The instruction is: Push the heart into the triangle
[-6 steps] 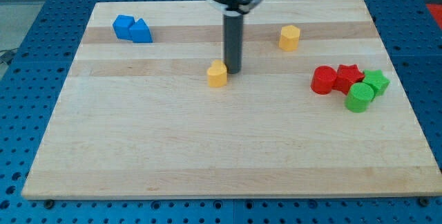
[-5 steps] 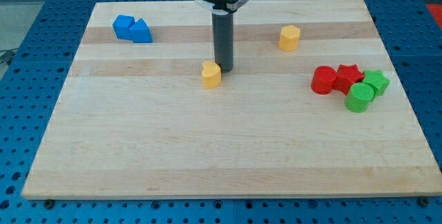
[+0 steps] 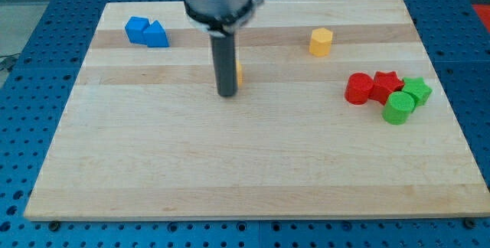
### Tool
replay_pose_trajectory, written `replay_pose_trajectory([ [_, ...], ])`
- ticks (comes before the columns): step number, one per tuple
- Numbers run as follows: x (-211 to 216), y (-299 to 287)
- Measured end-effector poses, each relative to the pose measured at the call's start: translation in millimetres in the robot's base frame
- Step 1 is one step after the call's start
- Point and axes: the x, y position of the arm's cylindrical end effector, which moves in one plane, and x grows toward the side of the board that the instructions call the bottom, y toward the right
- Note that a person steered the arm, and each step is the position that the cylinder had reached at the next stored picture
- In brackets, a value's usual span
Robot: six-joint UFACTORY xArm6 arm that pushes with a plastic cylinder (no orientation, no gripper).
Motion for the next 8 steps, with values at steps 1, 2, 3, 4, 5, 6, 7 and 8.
replay_pose_trajectory([
  [1,-10,-24],
  [2,6,-32],
  [3,44,13],
  [4,-5,41],
  [5,-17,41],
  [6,-28,38],
  [7,-47,20],
  [8,-69,-7],
])
